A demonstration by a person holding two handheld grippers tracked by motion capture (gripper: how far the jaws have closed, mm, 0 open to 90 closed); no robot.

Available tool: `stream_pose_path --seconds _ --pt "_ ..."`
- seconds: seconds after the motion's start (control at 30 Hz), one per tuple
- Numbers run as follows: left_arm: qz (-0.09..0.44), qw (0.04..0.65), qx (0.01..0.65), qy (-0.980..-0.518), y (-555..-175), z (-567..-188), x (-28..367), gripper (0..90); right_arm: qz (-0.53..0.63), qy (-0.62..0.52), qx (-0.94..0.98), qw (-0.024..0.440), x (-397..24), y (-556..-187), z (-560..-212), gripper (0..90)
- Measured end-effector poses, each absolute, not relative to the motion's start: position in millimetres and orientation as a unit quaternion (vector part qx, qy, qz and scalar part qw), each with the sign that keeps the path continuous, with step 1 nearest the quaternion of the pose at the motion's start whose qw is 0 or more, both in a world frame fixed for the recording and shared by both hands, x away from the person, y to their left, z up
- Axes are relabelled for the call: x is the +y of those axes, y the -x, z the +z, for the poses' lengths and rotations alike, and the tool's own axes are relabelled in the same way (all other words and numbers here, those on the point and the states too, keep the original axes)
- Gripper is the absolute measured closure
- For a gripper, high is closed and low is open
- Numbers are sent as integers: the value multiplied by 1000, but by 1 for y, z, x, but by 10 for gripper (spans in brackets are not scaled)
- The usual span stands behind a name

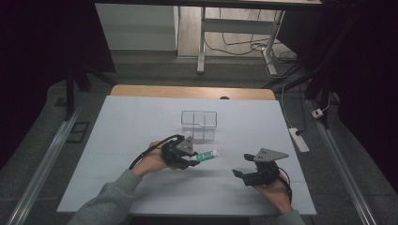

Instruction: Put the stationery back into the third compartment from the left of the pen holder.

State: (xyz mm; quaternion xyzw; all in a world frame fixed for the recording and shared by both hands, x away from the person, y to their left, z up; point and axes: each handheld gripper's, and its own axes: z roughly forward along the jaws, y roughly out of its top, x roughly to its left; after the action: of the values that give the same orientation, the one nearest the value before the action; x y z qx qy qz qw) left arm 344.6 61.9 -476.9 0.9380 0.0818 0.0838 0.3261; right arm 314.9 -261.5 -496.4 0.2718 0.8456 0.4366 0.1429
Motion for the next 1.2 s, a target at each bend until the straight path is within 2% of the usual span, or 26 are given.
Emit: stream_pose_path --seconds 1.2 --pt "66 299 94 -947 -352 -487 36 644 460 -202 855 128 -198 -320 -465 232"
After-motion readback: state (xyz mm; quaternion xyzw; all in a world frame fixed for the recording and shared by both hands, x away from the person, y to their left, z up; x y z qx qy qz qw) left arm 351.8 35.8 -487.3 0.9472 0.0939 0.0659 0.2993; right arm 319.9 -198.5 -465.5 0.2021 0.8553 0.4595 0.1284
